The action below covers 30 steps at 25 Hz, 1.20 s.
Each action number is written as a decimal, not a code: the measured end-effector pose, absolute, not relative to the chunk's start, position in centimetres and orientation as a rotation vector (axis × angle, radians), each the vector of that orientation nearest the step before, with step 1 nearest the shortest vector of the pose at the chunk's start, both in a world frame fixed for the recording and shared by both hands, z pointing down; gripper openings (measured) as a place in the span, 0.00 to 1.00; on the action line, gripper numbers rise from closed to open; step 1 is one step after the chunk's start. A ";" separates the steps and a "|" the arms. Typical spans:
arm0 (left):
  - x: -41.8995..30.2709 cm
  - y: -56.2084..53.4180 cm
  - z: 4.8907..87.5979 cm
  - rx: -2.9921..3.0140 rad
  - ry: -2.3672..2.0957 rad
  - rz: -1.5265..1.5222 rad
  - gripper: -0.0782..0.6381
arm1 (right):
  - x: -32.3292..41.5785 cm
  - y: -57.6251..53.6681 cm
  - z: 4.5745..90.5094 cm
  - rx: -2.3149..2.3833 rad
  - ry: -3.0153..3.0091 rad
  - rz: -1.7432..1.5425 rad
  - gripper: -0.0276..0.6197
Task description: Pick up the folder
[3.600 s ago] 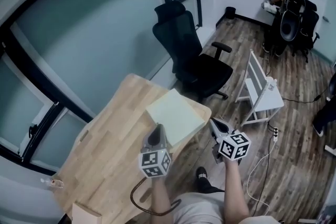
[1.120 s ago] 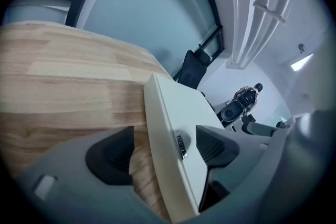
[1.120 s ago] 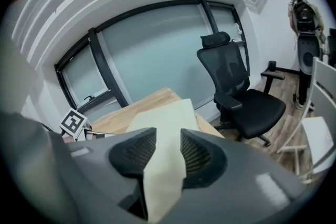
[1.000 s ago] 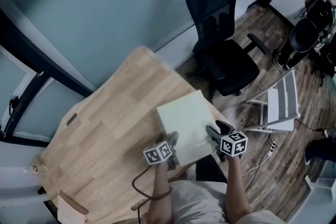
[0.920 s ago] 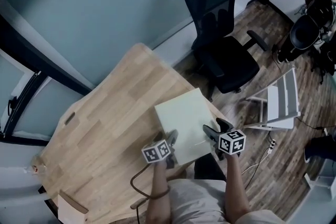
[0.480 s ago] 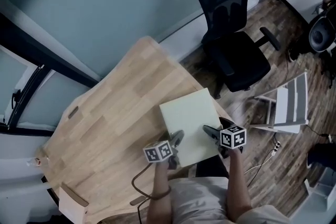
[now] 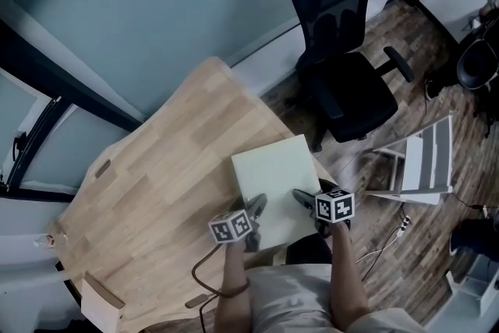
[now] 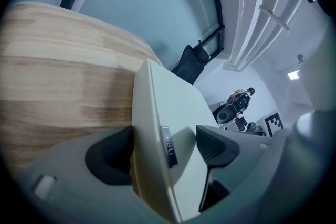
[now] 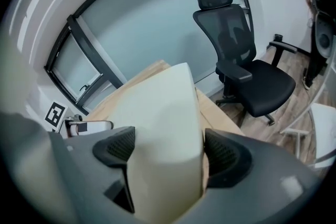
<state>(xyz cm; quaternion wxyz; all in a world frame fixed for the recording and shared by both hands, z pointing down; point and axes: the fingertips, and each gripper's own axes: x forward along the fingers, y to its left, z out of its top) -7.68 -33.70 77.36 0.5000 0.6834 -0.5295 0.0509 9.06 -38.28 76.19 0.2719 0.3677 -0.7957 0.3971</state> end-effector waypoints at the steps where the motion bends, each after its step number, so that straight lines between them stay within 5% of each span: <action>1: -7.6 -33.9 77.2 1.653 -1.287 0.120 0.61 | 9.0 -38.2 76.0 1.008 -2.147 1.063 0.68; 30: -12.8 -33.3 57.5 2.065 -1.513 -0.020 0.62 | 4.1 -35.1 58.5 1.319 -2.544 0.695 0.68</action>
